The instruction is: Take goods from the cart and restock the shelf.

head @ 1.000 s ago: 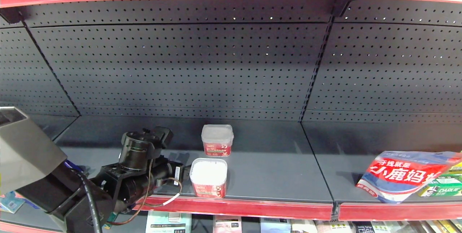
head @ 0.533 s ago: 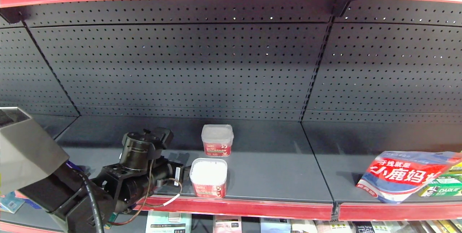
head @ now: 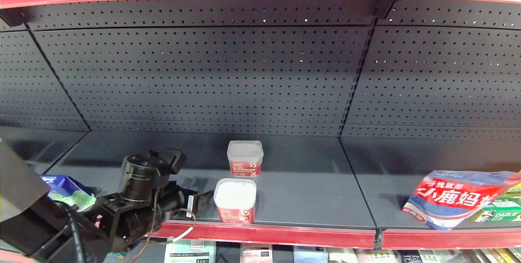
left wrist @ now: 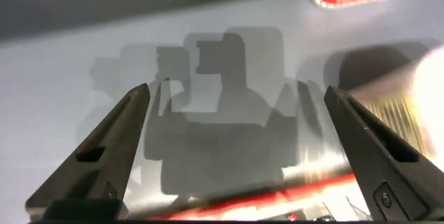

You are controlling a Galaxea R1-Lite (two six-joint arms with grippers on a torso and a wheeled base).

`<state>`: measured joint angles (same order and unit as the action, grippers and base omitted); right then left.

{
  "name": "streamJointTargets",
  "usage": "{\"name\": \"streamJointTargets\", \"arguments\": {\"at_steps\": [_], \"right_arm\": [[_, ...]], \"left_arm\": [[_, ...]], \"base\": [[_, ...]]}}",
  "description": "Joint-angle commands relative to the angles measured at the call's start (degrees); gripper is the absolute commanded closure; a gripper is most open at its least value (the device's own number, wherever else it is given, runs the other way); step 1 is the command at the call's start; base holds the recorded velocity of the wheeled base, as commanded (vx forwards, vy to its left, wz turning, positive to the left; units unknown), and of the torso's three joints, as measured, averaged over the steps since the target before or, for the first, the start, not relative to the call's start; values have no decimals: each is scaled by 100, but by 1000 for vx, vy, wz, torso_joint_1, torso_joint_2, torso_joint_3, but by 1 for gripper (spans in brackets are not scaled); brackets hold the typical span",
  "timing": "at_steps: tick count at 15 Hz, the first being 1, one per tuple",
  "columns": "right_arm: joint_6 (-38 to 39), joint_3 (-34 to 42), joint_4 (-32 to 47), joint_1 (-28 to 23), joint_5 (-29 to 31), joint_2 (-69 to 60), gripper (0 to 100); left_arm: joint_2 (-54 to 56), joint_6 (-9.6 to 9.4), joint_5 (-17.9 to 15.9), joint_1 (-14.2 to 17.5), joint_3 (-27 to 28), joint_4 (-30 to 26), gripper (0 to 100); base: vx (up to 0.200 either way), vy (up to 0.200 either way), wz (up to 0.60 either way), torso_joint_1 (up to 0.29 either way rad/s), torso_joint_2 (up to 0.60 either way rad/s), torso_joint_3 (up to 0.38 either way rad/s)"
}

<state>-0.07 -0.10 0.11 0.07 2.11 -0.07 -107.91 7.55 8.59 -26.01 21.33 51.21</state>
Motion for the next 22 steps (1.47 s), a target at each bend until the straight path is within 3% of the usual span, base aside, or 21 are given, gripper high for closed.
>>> {"name": "streamJointTargets", "arguments": {"at_steps": [1,4,7,12,13,15,17,19,20,21,22], "right_arm": [[-1,1,-2,1,0,7,0],[-1,1,-2,1,0,7,0],[-1,1,7,1,0,7,0],[-1,1,7,1,0,7,0],[-1,1,-2,1,0,7,0],[7,1,-2,1,0,7,0],[-1,1,-2,1,0,7,0],[-1,1,-2,1,0,7,0],[-1,1,-2,1,0,7,0],[-1,1,-2,1,0,7,0],[-1,1,7,1,0,7,0]], "left_arm": [[745,-8,-16,264,-358,-6,0],[1633,-113,-77,765,-490,-129,0],[2512,-201,-165,1055,-639,-217,0],[3751,-218,-165,1099,-1105,-261,0],[4120,-236,-174,1099,-1202,-472,0],[5113,-377,-235,1107,-1167,-1403,0],[6001,-377,-244,1107,-1017,-2414,0],[7108,-377,-323,1090,-586,-3926,0],[7820,-377,-534,1072,-77,-5130,0],[8295,-377,-613,1081,178,-5947,0],[8805,-377,-605,1072,248,-6466,0]], "base": [[0,0,0,0,0,0],[0,0,0,0,0,0],[0,0,0,0,0,0],[0,0,0,0,0,0],[0,0,0,0,0,0],[0,0,0,0,0,0],[0,0,0,0,0,0],[0,0,0,0,0,0],[0,0,0,0,0,0],[0,0,0,0,0,0],[0,0,0,0,0,0]]}}
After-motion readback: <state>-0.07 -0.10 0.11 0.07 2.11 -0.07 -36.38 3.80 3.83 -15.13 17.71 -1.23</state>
